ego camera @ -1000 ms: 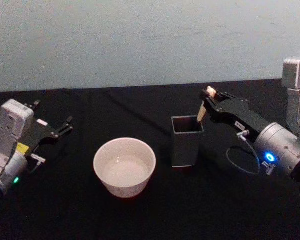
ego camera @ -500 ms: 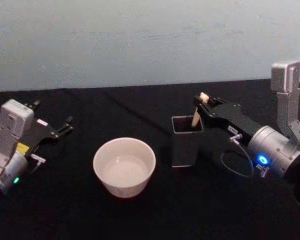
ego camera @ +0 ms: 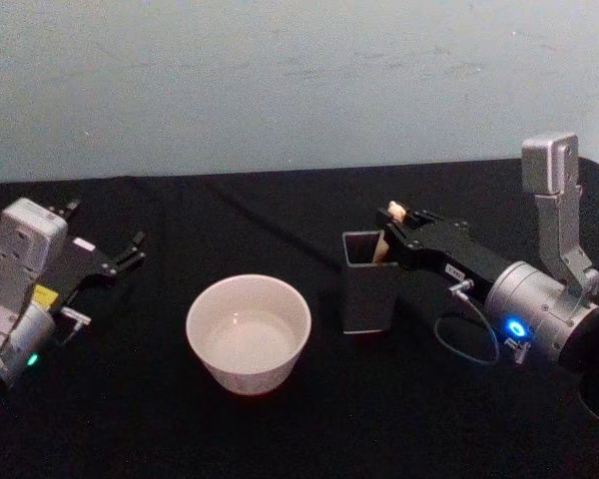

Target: Pick up the stirring spoon with one hand, stir inside the cup, then place it back in its original position.

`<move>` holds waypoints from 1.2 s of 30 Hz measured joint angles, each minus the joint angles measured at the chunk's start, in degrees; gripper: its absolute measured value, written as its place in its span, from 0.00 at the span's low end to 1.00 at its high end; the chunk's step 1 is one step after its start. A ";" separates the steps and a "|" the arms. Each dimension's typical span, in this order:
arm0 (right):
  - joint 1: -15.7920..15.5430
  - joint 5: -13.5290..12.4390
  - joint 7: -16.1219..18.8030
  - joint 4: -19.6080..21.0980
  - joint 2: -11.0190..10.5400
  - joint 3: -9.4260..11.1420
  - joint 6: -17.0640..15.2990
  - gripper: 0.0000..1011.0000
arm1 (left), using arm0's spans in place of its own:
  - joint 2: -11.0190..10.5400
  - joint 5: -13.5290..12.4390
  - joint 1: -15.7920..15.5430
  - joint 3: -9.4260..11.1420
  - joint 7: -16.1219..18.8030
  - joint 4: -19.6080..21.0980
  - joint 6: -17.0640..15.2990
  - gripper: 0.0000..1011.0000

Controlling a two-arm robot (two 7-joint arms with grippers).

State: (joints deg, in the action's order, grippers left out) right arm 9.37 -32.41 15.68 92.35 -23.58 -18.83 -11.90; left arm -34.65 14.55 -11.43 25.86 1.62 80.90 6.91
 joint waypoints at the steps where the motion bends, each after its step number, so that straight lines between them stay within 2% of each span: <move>1: 0.05 0.03 0.00 -0.06 0.02 -0.03 -0.03 0.21 | 0.00 0.00 0.00 0.00 0.00 0.00 0.00 0.99; 29: 0.17 0.37 -0.22 -0.31 0.12 -0.20 -0.23 0.21 | 0.00 0.00 0.00 0.00 0.00 0.00 0.00 0.99; 31: 0.17 0.36 -0.22 -0.30 0.12 -0.19 -0.22 0.23 | 0.00 0.00 0.00 0.00 0.00 0.00 0.00 0.99; 36: 0.17 0.33 -0.22 -0.27 0.12 -0.17 -0.19 0.38 | 0.00 0.00 0.00 0.00 0.00 0.00 0.00 0.99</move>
State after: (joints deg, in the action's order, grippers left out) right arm 9.54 -32.08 15.46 92.08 -23.46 -18.99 -12.10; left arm -34.64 14.55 -11.43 25.86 1.62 80.90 6.91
